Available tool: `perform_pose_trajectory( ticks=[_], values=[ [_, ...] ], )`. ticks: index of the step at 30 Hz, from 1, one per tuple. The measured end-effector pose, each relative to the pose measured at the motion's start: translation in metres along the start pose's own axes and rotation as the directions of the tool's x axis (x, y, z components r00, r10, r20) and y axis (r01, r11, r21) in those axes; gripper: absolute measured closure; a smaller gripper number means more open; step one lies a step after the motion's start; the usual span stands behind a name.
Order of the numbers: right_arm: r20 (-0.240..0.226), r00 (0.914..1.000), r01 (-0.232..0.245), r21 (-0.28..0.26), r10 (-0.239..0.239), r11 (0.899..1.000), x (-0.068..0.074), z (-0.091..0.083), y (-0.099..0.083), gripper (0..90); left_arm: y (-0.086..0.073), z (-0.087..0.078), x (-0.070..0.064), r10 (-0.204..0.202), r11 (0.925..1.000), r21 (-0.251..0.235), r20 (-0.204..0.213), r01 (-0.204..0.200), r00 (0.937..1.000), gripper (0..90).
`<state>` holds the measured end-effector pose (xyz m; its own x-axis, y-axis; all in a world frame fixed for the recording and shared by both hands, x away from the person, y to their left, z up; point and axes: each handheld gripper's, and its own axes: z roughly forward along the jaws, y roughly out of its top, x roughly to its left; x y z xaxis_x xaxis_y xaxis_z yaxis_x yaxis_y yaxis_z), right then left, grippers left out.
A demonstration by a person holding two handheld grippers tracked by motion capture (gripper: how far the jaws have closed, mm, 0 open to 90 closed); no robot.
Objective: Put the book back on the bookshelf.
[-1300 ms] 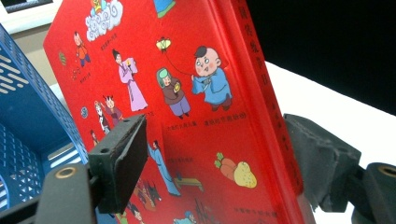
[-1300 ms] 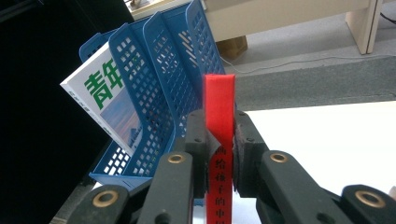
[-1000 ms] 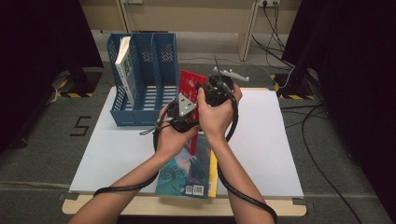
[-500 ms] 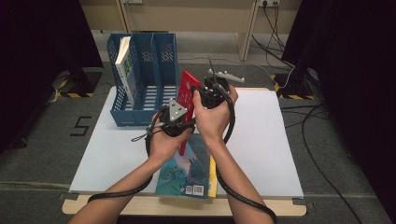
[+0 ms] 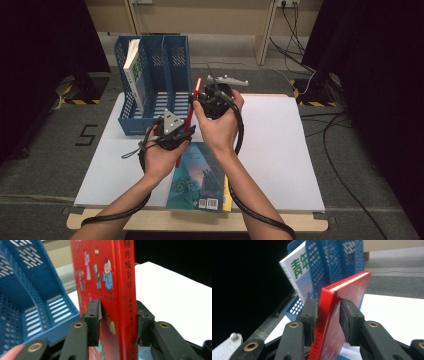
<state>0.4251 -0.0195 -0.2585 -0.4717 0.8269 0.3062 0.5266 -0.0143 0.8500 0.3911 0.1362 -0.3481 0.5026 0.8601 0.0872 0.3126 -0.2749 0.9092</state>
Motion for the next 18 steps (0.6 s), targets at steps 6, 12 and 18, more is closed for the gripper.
perform_pose_trajectory(
  ticks=[6, 12, 18],
  values=[
    [-0.045, 0.9985, 0.033, 0.03, -0.032, 0.999, 0.004, 0.006, -0.002, 62.3, -0.014, -0.002, 0.031, -0.036, 0.9993, 0.009, -0.014, 0.036, 0.9992, 75.4],
    [-0.097, 0.9947, 0.039, 0.041, -0.034, 0.998, 0.009, 0.011, -0.006, 60.7, -0.021, -0.007, 0.042, -0.031, 0.9994, -0.013, -0.011, 0.031, 0.9995, 78.1],
    [-0.115, 0.9931, 0.026, 0.02, -0.023, 0.999, 0.007, 0.002, -0.01, 59.9, -0.031, -0.014, 0.051, -0.039, 0.9987, -0.032, 0.005, 0.039, 0.9992, 78.6]
  ],
)
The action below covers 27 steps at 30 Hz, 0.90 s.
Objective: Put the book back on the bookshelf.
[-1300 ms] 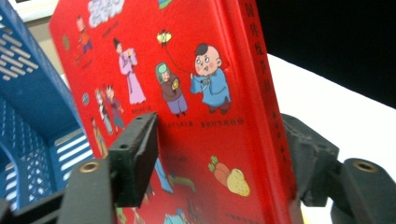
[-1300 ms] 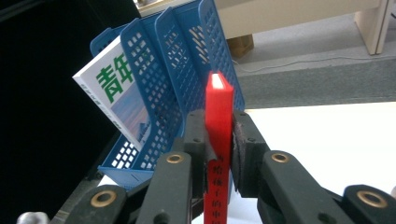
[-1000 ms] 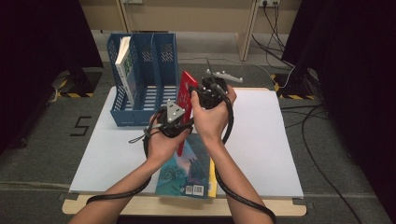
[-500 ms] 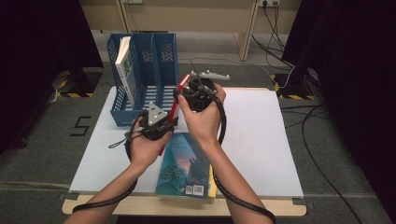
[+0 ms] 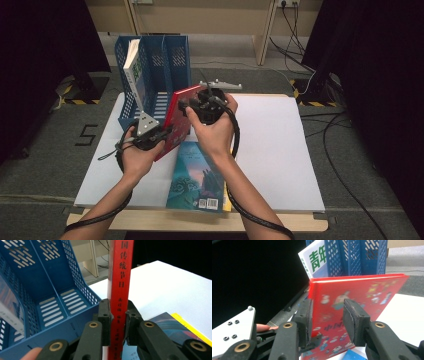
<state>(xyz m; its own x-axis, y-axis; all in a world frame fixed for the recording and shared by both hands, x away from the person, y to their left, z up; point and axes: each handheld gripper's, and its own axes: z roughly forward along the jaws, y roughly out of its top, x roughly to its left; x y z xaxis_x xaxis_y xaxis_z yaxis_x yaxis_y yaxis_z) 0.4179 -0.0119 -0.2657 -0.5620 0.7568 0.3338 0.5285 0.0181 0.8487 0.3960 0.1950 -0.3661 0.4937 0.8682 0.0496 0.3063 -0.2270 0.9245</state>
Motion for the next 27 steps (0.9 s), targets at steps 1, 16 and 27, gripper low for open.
perform_pose_trajectory(
  ticks=[1, 16, 27],
  values=[
    [0.001, 1.0, -0.002, -0.003, 0.002, 1.0, -0.001, -0.002, -0.001, 59.8, -0.002, -0.001, 0.003, -0.008, 1.0, -0.006, 0.002, 0.008, 1.0, 78.5],
    [0.098, 0.992, -0.08, 0.001, 0.08, 0.997, -0.054, -0.029, -0.026, 59.6, -0.029, -0.022, 0.018, -0.034, 0.9994, 0.002, 0.019, 0.034, 0.9992, 78.9],
    [0.159, 0.9783, -0.138, 0.017, 0.133, 0.99, -0.085, -0.035, -0.049, 59.6, -0.064, -0.04, 0.028, -0.04, 0.9992, -0.003, 0.045, 0.04, 0.9982, 78.6]
  ],
)
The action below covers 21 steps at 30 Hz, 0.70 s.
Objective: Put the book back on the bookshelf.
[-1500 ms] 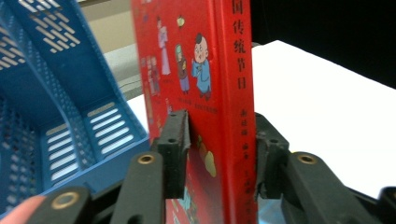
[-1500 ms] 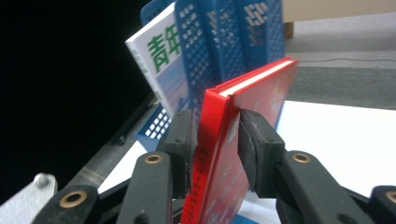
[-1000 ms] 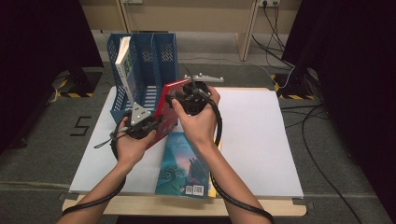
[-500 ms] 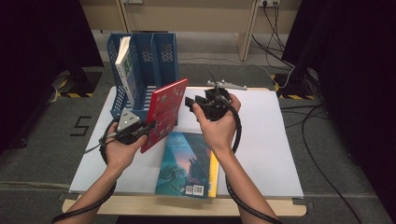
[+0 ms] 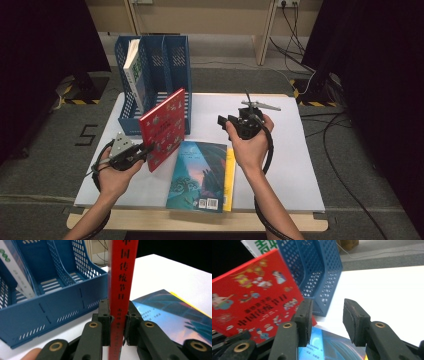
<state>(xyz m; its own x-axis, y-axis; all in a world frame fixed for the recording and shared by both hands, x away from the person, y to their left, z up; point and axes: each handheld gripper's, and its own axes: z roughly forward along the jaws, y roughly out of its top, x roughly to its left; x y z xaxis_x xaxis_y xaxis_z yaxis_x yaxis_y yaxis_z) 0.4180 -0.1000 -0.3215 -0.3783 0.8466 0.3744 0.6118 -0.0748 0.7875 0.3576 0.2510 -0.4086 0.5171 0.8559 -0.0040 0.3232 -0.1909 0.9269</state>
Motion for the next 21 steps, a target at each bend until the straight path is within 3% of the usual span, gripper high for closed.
perform_pose_trajectory(
  ticks=[11, 21],
  values=[
    [0.048, 0.9987, -0.02, 0.025, 0.019, 0.999, -0.021, 0.005, -0.017, 59.6, -0.018, -0.004, -0.003, 0.005, 0.9998, -0.018, -0.006, -0.005, 1.0, 77.0],
    [0.062, 0.9971, -0.047, 0.034, 0.045, 0.998, -0.029, 0.004, -0.023, 59.0, -0.016, 0.0, -0.006, -0.01, 0.9974, -0.072, -0.01, 0.009, 0.9999, 73.2]
  ],
)
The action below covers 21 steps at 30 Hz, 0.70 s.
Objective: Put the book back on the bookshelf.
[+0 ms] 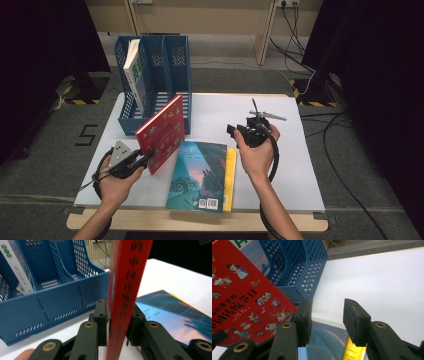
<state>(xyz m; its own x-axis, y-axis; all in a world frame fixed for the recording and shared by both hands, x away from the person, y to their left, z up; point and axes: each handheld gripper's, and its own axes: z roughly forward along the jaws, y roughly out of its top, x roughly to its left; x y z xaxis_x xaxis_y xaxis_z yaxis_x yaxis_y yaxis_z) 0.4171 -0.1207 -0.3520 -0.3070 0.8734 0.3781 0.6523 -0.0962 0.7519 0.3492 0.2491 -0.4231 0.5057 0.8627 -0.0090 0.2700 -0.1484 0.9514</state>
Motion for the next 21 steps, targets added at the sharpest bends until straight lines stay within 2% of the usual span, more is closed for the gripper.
perform_pose_trajectory(
  ticks=[9, 16, 21],
  values=[
    [0.001, 1.0, 0.002, 0.004, -0.002, 1.0, -0.001, 0.002, -0.002, 58.3, 0.013, 0.005, 0.0, -0.005, 0.9981, -0.062, -0.004, 0.004, 1.0, 68.3],
    [0.001, 1.0, 0.008, 0.008, -0.008, 1.0, -0.001, 0.004, -0.003, 57.5, 0.028, 0.01, 0.001, -0.008, 0.992, -0.126, 0.011, 0.01, 0.9999, 62.4],
    [0.001, 1.0, 0.005, 0.011, -0.005, 1.0, -0.001, 0.004, -0.005, 57.2, 0.032, 0.014, 0.001, -0.001, 0.9902, -0.139, 0.013, 0.003, 0.9999, 61.5]
  ],
)
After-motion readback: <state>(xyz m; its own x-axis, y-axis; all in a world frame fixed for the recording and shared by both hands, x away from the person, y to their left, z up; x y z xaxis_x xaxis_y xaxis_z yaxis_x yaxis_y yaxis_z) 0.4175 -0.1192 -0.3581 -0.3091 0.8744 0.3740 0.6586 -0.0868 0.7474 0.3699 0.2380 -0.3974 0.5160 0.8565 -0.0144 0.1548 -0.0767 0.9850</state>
